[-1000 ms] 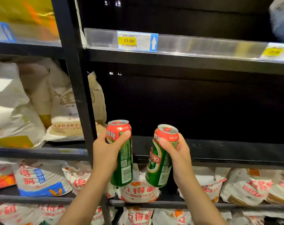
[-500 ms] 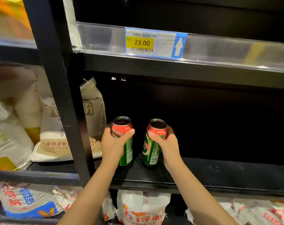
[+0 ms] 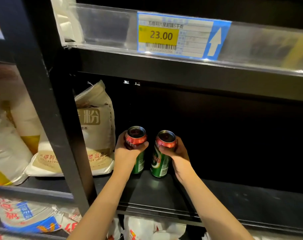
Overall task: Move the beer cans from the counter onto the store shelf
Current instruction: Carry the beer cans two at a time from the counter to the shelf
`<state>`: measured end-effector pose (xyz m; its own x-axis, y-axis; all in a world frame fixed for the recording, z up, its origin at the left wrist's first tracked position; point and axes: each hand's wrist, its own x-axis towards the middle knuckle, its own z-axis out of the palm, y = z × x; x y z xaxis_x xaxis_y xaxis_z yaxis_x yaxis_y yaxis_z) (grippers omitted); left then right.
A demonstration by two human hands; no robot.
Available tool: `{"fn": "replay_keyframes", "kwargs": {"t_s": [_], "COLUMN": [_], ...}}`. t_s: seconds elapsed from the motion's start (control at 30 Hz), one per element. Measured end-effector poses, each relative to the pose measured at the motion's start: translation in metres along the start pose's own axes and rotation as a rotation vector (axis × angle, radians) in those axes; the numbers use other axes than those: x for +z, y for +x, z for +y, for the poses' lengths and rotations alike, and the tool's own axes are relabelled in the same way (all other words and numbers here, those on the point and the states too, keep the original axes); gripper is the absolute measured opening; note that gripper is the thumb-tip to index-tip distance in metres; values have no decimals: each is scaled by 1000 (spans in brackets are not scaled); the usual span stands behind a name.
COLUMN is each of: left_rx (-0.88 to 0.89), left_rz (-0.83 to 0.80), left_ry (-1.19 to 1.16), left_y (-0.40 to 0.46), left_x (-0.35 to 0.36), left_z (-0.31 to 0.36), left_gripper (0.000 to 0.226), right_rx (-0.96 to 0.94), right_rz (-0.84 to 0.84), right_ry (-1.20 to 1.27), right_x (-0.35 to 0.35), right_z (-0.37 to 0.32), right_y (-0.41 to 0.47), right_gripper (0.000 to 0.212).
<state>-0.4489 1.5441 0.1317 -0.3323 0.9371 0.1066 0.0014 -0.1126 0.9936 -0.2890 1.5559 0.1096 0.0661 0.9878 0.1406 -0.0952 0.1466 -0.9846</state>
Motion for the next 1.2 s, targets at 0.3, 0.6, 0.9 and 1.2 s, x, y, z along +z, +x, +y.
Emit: {"fn": "replay_keyframes", "kwargs": {"t_s": [0.3,0.6,0.9,1.2], "left_rx": [76,83,101,124], "left_rz": [12,-88,-179,-134], "left_ry": [59,12,183,208], "left_y": [12,11,-12,-6], "left_x": [-1,-4,-21,-23], "left_z": [-19,-31,-88,-100], "left_gripper": [63,66,80,66], "right_rx": [-39,-69,-19,-34], "right_rz": [-143,-227,156,218], "right_ry": [-48,-164,-387,-470], "right_x": [-7,-11,16,13], "right_z": [9,8,77,78], "right_y": [18,23,-26,-26], "right_gripper": [72,66,97,68]}}
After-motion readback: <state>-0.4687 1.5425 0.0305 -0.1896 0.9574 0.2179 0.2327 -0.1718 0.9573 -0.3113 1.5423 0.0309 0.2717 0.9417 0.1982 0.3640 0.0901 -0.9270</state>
